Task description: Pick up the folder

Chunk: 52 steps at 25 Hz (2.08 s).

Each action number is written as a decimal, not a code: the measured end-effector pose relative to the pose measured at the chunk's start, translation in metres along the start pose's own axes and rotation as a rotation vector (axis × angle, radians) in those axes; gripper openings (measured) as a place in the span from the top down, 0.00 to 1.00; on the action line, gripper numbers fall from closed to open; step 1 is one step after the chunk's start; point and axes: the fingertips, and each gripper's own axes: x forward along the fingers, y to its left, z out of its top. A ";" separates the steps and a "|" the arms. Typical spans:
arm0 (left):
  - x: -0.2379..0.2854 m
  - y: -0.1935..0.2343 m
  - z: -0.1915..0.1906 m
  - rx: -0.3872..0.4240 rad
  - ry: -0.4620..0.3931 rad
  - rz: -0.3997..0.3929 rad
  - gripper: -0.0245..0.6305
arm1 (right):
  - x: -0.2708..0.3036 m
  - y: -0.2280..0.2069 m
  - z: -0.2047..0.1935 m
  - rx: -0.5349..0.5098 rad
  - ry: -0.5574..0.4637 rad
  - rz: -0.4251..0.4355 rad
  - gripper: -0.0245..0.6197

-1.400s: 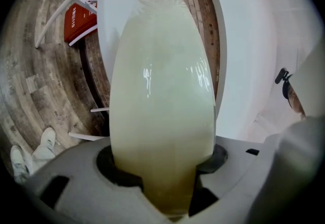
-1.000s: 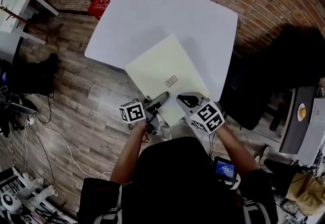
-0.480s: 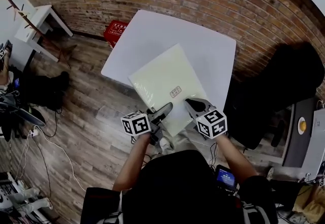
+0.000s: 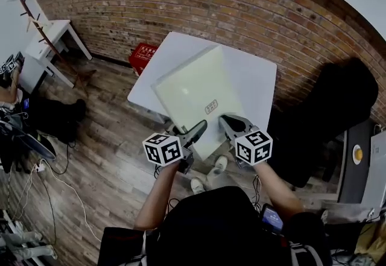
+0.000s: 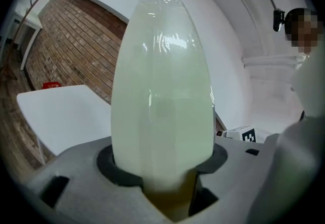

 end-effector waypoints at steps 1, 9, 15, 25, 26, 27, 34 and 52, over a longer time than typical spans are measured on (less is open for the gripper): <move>0.000 -0.004 0.005 0.017 -0.002 0.000 0.55 | -0.002 0.000 0.005 0.007 -0.012 -0.002 0.90; -0.005 -0.030 0.046 0.133 -0.063 0.004 0.55 | -0.011 0.008 0.051 -0.066 -0.090 0.002 0.90; -0.001 -0.055 0.056 0.200 -0.086 0.010 0.55 | -0.029 0.005 0.068 -0.102 -0.131 0.009 0.90; 0.017 -0.103 0.042 0.281 -0.055 0.045 0.55 | -0.075 -0.012 0.065 -0.104 -0.142 0.011 0.90; 0.018 -0.107 0.039 0.274 -0.055 0.044 0.55 | -0.080 -0.013 0.065 -0.103 -0.144 0.011 0.90; 0.019 -0.111 0.037 0.262 -0.055 0.042 0.55 | -0.085 -0.014 0.065 -0.102 -0.148 0.011 0.90; 0.017 -0.141 0.023 0.237 -0.046 0.057 0.55 | -0.119 -0.010 0.061 -0.108 -0.167 0.010 0.90; -0.009 -0.179 -0.010 0.247 -0.055 0.137 0.55 | -0.182 0.003 0.051 -0.102 -0.226 0.027 0.90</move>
